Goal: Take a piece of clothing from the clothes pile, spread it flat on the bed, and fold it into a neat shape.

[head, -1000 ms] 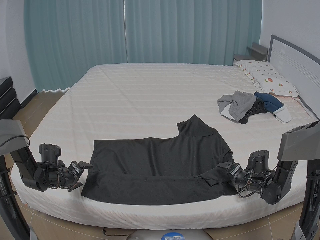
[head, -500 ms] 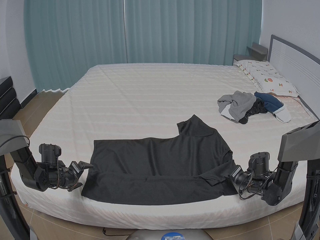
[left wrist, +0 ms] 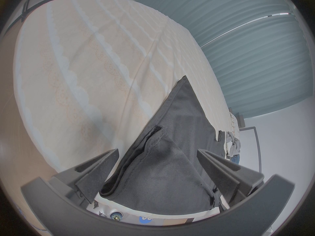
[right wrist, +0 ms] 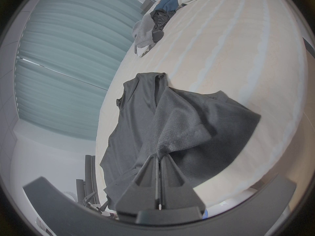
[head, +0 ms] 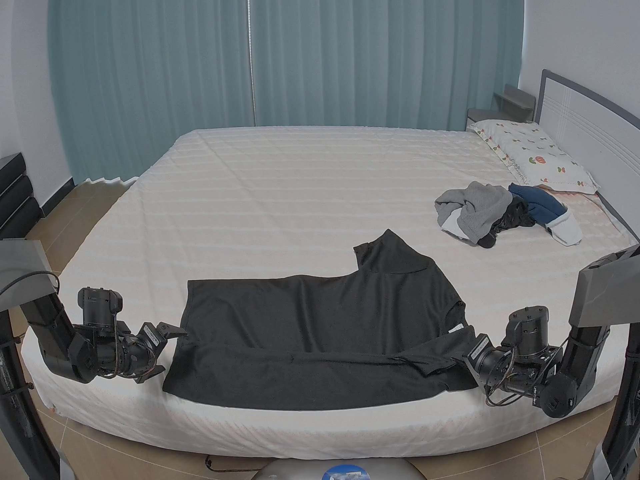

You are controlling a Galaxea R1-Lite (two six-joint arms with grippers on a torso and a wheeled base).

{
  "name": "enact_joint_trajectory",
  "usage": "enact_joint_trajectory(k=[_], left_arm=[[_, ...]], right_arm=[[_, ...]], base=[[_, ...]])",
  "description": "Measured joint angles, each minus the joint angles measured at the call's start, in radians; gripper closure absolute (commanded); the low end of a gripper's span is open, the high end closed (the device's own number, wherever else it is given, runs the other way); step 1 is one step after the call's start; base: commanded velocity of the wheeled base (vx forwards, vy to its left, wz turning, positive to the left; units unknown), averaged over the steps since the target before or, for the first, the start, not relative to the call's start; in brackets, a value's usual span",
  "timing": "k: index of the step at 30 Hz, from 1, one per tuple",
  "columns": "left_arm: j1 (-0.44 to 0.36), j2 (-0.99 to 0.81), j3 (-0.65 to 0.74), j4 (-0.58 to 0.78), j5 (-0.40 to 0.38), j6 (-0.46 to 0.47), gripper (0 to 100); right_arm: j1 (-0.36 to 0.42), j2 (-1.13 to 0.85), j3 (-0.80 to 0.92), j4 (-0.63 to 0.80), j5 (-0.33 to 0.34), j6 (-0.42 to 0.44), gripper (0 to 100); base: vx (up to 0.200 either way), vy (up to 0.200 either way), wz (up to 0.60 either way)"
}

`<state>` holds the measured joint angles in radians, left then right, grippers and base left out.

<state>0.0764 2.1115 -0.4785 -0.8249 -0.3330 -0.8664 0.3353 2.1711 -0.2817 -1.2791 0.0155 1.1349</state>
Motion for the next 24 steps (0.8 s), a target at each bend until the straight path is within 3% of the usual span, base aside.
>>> enact_joint_trajectory(k=[9,10,19,24], left_arm=[[-0.001,0.0,0.003,0.0,0.0,0.0,0],[-0.001,0.0,0.003,0.0,0.0,0.0,0],[-0.002,0.0,0.005,0.0,0.0,0.0,0],[-0.001,0.0,0.003,0.0,0.0,0.0,0]], right_arm=[[0.006,-0.025,0.071,-0.003,0.001,-0.002,100],[0.006,-0.026,0.074,-0.003,0.001,0.0,0],[0.031,-0.03,0.113,-0.008,-0.001,-0.003,0],[0.049,-0.04,0.153,-0.099,-0.027,-0.028,0]], base=[[0.0,0.0,0.0],[0.0,0.0,0.0],[0.0,0.0,0.0],[0.0,0.0,0.0]])
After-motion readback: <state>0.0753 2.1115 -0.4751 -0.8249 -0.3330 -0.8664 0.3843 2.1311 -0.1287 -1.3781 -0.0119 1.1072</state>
